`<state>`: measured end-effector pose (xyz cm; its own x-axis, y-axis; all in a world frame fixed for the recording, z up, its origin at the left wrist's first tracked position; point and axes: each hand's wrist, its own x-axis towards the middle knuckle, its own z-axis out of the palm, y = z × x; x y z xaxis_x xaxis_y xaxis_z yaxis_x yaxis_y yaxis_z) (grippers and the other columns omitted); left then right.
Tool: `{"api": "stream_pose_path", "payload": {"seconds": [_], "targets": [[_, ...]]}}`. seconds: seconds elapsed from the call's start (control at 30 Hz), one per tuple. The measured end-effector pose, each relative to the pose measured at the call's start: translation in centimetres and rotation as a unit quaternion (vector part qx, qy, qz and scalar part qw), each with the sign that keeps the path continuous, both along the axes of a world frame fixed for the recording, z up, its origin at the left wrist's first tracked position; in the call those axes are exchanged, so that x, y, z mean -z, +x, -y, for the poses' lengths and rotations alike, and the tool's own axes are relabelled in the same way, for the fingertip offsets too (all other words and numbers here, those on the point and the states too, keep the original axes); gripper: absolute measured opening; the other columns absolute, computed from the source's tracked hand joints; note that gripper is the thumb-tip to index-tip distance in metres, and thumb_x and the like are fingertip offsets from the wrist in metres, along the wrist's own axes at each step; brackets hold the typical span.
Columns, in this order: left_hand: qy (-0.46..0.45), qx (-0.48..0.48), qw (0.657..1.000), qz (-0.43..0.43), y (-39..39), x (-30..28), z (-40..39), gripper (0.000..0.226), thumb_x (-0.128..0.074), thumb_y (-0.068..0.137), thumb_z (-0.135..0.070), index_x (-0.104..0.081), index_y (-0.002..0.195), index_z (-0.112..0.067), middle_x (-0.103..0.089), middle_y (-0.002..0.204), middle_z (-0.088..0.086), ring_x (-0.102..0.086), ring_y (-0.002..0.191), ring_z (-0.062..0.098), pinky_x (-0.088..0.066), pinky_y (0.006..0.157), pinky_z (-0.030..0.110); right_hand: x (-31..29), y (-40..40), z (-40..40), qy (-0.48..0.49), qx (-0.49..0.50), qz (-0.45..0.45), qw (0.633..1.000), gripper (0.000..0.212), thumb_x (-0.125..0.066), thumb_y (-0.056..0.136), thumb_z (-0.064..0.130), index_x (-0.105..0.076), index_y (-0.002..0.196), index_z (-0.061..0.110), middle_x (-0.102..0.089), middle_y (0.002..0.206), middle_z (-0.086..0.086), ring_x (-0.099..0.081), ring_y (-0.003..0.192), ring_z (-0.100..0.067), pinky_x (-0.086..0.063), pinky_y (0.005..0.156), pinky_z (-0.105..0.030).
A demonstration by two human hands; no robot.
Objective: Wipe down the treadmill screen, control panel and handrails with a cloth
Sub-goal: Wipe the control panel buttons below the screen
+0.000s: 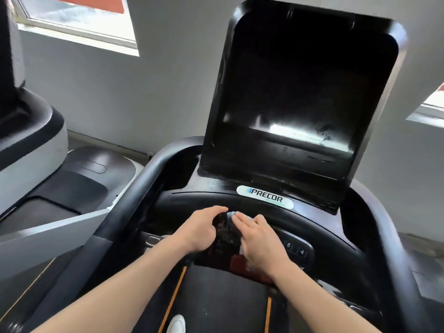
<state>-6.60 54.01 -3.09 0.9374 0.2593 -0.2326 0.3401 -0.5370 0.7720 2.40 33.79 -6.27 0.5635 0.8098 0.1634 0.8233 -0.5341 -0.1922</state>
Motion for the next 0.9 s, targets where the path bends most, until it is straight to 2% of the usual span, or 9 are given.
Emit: {"api": "stream_pose_path", "payload": {"seconds": [0.07,0.2,0.3,0.4,0.5,0.53,0.67,0.8,0.9], "targets": [[-0.002,-0.010,1.000,0.000,-0.1,0.0,0.1,0.079,-0.039,0.082,0.011,-0.053,0.151,-0.025,-0.059,0.147,-0.004,-0.051,0.138,0.008,-0.035,0.119,0.023,-0.2,0.8,1.8,0.004,0.001,0.016,1.000,0.065,-0.067,0.076,0.004,-0.064,0.139,0.016,-0.064,0.142,0.008,-0.046,0.081,-0.023,-0.057,0.080,-0.037],[0.004,-0.040,0.999,0.003,-0.4,-0.1,0.6,0.077,-0.039,0.083,0.012,-0.054,0.151,-0.023,-0.059,0.148,-0.003,-0.050,0.140,0.009,-0.033,0.120,0.022,-0.9,0.9,-0.2,-0.017,-0.024,0.012,0.999,0.059,-0.053,0.082,0.010,-0.062,0.139,0.021,-0.064,0.137,0.014,-0.044,0.084,-0.024,-0.055,0.080,-0.044],[0.014,-0.054,0.998,0.010,-0.3,-0.4,1.3,0.074,-0.041,0.084,0.009,-0.054,0.151,-0.022,-0.060,0.148,-0.001,-0.051,0.139,0.011,-0.036,0.120,0.026,-2.0,1.6,-1.6,-0.067,-0.064,0.004,0.996,0.059,-0.052,0.087,0.019,-0.056,0.143,0.034,-0.060,0.140,0.023,-0.048,0.098,-0.024,-0.050,0.086,-0.044],[0.033,-0.040,0.999,0.003,-0.5,-0.3,1.6,0.073,-0.042,0.087,0.007,-0.050,0.154,-0.023,-0.054,0.154,-0.003,-0.046,0.144,0.012,-0.032,0.121,0.025,-2.6,3.5,1.8,-0.101,-0.075,-0.010,0.992,0.061,-0.056,0.088,0.021,-0.053,0.146,0.039,-0.054,0.149,0.026,-0.050,0.113,-0.023,-0.049,0.094,-0.046],[0.053,-0.033,0.998,-0.003,-0.5,-0.1,2.2,0.074,-0.045,0.086,0.004,-0.047,0.155,-0.025,-0.050,0.157,-0.005,-0.043,0.146,0.012,-0.032,0.122,0.028,-2.4,4.3,2.7,-0.109,-0.082,-0.015,0.991,0.062,-0.052,0.089,0.017,-0.054,0.150,0.031,-0.056,0.152,0.014,-0.052,0.137,-0.030,-0.048,0.109,-0.051],[0.056,-0.032,0.998,-0.004,-0.4,-0.1,2.3,0.075,-0.045,0.085,0.004,-0.048,0.154,-0.025,-0.051,0.156,-0.005,-0.044,0.145,0.013,-0.033,0.121,0.029,-2.2,4.1,1.4,-0.100,-0.095,-0.033,0.990,0.064,-0.047,0.089,0.015,-0.054,0.151,0.027,-0.056,0.153,0.009,-0.052,0.139,-0.032,-0.046,0.112,-0.050],[0.059,-0.044,0.997,-0.005,-0.3,0.0,2.3,0.074,-0.047,0.085,0.004,-0.049,0.153,-0.027,-0.054,0.153,-0.004,-0.048,0.142,0.014,-0.037,0.119,0.031,-1.8,2.9,-2.7,-0.098,-0.157,-0.046,0.982,0.068,-0.042,0.088,0.014,-0.045,0.155,0.026,-0.054,0.150,0.007,-0.054,0.128,-0.028,-0.047,0.109,-0.046],[0.064,-0.038,0.997,-0.008,-0.4,0.1,2.1,0.076,-0.048,0.087,0.005,-0.046,0.155,-0.030,-0.049,0.157,-0.005,-0.043,0.146,0.014,-0.036,0.122,0.034,-2.3,4.8,1.9,-0.095,-0.172,-0.044,0.979,0.073,-0.053,0.088,0.001,-0.048,0.156,0.026,-0.045,0.163,0.008,-0.055,0.135,-0.029,-0.045,0.114,-0.044],[0.051,-0.050,0.997,-0.010,-0.5,0.0,2.3,0.076,-0.048,0.087,0.006,-0.047,0.154,-0.029,-0.051,0.156,-0.005,-0.043,0.145,0.013,-0.036,0.122,0.033,-2.8,4.5,1.1,-0.087,-0.167,-0.035,0.982,0.071,-0.051,0.087,0.004,-0.048,0.155,0.027,-0.047,0.161,0.010,-0.058,0.128,-0.025,-0.049,0.108,-0.041]]}}
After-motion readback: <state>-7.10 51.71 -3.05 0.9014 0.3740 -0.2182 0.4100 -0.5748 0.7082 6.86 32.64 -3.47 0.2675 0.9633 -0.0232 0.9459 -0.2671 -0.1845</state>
